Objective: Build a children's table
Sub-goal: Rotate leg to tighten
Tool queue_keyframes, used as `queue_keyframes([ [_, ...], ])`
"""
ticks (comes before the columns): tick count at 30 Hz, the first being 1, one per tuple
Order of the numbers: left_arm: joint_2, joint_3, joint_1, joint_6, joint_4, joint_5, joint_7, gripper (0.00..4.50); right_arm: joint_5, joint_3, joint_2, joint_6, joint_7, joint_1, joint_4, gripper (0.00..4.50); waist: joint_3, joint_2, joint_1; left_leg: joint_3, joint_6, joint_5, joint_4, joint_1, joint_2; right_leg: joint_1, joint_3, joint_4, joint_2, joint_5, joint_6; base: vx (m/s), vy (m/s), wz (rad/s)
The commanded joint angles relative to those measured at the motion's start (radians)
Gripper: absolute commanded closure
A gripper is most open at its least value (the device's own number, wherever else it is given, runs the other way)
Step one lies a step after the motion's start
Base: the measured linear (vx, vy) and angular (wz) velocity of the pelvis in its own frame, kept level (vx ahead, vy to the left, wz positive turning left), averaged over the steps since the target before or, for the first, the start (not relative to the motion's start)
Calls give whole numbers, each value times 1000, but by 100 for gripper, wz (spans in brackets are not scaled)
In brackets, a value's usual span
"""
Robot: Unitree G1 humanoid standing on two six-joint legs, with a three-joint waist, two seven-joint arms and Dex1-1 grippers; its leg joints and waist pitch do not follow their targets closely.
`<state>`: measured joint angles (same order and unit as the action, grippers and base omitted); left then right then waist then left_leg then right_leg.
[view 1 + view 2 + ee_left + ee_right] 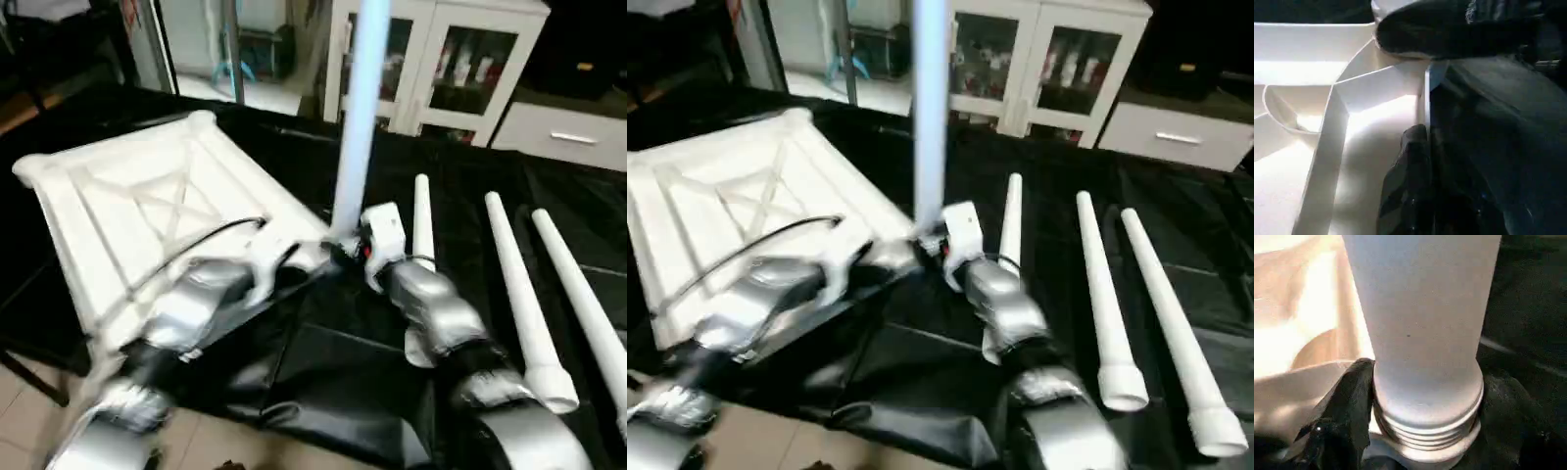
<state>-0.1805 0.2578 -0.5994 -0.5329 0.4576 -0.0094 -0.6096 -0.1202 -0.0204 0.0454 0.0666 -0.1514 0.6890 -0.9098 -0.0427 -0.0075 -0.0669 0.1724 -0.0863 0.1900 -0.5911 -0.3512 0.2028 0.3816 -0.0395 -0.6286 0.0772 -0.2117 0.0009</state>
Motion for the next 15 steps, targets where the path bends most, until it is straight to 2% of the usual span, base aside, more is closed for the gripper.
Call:
queue_keyframes([
  [1,54,0,-36,35,88,18,101,450,41,-27,49,-2,107,2,-105,177,47,12,2,-10,-67,366,85,20,17,-6,35,101,55,-331,-155,0,0,0],
  [3,70,-6,-50,54,118,22,134,450,47,-29,68,-19,124,21,-134,177,51,11,-2,-10,-56,330,87,8,17,-15,35,95,54,-257,-153,0,0,0],
  [7,74,-9,-61,56,119,28,114,450,31,-1,94,-64,97,67,-179,177,55,9,-9,-6,-35,260,84,0,17,-24,34,82,54,-139,-173,0,0,0],
  [9,72,-11,-62,62,125,29,109,450,15,17,99,-81,70,74,-188,177,55,10,-9,-5,-29,259,83,0,17,-24,34,82,54,-132,-178,0,0,0],
  [11,66,-8,-64,67,131,33,99,450,6,35,97,-96,70,80,-194,122,54,10,-9,-4,-26,252,84,1,18,-24,34,82,55,-123,-183,0,0,0],
  [12,55,-4,-57,65,118,34,86,450,-5,42,92,-102,44,78,-183,122,53,10,-9,-4,-25,256,85,1,19,-25,34,82,54,-125,-184,0,0,0],
  [13,39,2,-46,65,100,36,67,450,-14,47,79,-119,20,77,-169,105,53,15,-9,-6,-24,267,86,0,19,-25,33,82,54,-134,-184,0,0,0],
  [14,36,3,-46,68,101,36,64,450,-15,47,77,-127,17,79,-173,98,52,13,-7,-5,-22,276,87,1,19,-23,34,85,54,-143,-184,0,0,0],
  [15,27,6,-39,65,88,32,50,450,-21,46,69,-126,-3,76,-161,98,53,13,-4,-8,-24,270,89,-5,19,-29,33,82,55,-143,-185,0,0,0],
])
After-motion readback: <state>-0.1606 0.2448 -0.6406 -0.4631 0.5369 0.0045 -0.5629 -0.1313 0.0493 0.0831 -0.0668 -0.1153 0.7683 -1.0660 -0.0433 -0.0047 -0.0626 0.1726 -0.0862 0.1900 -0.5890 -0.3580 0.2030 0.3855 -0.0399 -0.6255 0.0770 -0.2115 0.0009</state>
